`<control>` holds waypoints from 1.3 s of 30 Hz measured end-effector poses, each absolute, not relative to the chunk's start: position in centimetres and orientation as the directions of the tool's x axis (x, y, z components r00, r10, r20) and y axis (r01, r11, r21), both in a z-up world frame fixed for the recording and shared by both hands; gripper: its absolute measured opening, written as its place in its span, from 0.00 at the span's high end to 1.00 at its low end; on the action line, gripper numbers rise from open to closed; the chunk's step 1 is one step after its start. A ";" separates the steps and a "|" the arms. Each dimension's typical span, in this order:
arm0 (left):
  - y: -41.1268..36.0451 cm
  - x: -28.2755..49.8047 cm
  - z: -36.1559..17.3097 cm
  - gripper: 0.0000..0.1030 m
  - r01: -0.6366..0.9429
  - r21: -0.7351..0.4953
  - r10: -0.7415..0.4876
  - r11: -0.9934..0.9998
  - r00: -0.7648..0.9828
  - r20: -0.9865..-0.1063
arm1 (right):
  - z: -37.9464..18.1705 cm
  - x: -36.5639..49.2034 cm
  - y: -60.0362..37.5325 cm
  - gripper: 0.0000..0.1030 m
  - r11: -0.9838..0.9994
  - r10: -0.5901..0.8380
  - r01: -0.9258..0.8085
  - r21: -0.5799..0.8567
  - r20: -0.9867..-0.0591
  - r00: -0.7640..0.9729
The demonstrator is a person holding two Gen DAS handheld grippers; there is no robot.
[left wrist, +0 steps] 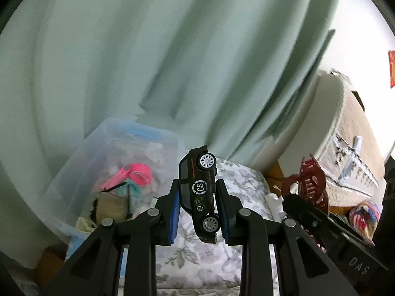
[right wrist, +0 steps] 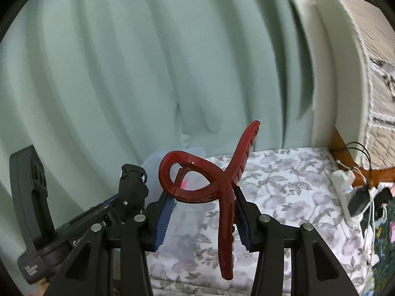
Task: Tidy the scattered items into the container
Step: 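Carry the toy car with the left gripper over the clear box while the right carries the claw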
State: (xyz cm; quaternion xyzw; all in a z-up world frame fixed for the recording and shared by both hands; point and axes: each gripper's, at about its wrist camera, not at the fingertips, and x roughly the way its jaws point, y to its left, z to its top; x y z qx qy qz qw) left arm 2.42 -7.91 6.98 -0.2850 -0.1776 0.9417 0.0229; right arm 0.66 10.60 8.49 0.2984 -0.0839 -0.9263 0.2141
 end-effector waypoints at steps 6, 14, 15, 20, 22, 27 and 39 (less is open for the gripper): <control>-10.8 2.8 6.1 0.73 0.131 -0.358 0.088 -0.924 -0.840 -0.535 | 8.0 0.8 8.3 0.51 -0.889 -0.457 0.380 0.256 -0.538 -0.708; -13.8 3.1 4.4 0.73 0.198 -0.388 0.054 -0.900 -0.832 -0.552 | 6.9 0.7 5.7 0.51 -0.882 -0.462 0.414 0.224 -0.578 -0.673; -14.2 3.1 4.2 0.73 0.207 -0.391 0.050 -0.897 -0.830 -0.555 | 6.6 0.4 5.3 0.51 -0.881 -0.463 0.419 0.220 -0.583 -0.668; -15.8 3.2 3.1 0.73 0.251 -0.400 0.026 -0.882 -0.820 -0.572 | 5.4 -0.2 3.2 0.51 -0.875 -0.463 0.442 0.200 -0.614 -0.640; -16.4 3.2 2.8 0.73 0.268 -0.398 0.013 -0.877 -0.815 -0.579 | 4.9 -0.5 2.5 0.52 -0.870 -0.468 0.452 0.200 -0.624 -0.625; -17.5 3.1 2.0 0.73 0.298 -0.403 -0.004 -0.865 -0.809 -0.588 | 3.8 -1.4 0.8 0.51 -0.851 -0.487 0.485 0.202 -0.650 -0.583; -18.8 1.9 0.3 0.73 0.329 -0.409 -0.014 -0.851 -0.793 -0.609 | 1.6 -3.6 -2.3 0.51 -0.812 -0.517 0.548 0.199 -0.682 -0.518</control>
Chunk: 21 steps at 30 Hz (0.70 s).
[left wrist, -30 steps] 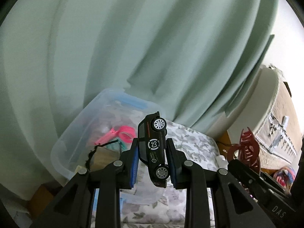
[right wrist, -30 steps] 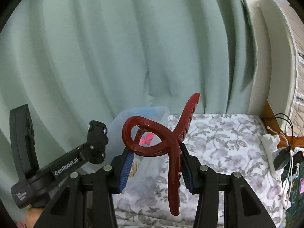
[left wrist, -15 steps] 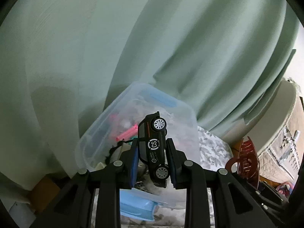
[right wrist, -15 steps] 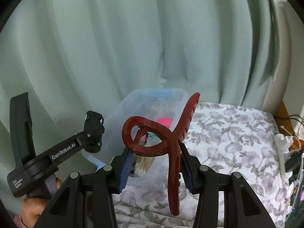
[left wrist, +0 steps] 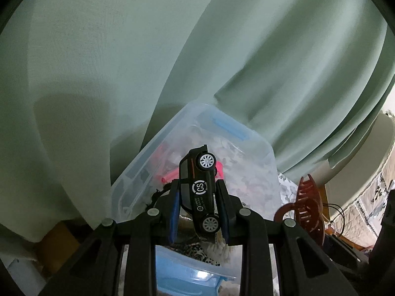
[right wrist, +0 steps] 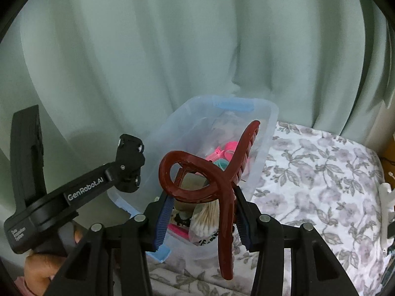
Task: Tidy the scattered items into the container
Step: 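Carry the toy car with the left gripper over the clear box while the right carries the claw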
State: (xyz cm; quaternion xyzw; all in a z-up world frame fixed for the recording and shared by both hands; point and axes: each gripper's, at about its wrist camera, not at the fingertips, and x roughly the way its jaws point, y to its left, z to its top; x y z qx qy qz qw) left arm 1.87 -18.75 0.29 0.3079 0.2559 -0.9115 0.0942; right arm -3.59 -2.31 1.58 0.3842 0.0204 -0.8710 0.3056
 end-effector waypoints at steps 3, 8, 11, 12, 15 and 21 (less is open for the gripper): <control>-18.8 1.6 0.0 0.73 0.327 -0.403 -0.013 -0.855 -0.790 -0.613 | 1.2 -4.3 -2.8 0.51 -0.810 -0.518 0.551 0.200 -0.685 -0.512; -19.1 1.0 -0.9 0.73 0.328 -0.406 -0.001 -0.853 -0.779 -0.626 | 0.4 -5.1 -3.8 0.51 -0.804 -0.512 0.564 0.190 -0.703 -0.493; -19.5 0.6 -1.1 0.73 0.338 -0.410 0.000 -0.847 -0.771 -0.637 | 0.0 -5.7 -4.3 0.51 -0.803 -0.510 0.565 0.193 -0.713 -0.482; -19.6 0.5 -1.3 0.73 0.341 -0.410 0.001 -0.846 -0.768 -0.640 | -0.2 -5.9 -4.4 0.51 -0.803 -0.510 0.564 0.196 -0.716 -0.477; -19.6 0.5 -1.3 0.73 0.335 -0.406 0.002 -0.850 -0.770 -0.638 | -0.7 -6.5 -4.7 0.51 -0.804 -0.506 0.560 0.200 -0.725 -0.467; -19.6 0.4 -1.3 0.72 0.323 -0.399 0.006 -0.858 -0.771 -0.637 | -1.6 -7.6 -5.1 0.52 -0.804 -0.499 0.562 0.193 -0.733 -0.462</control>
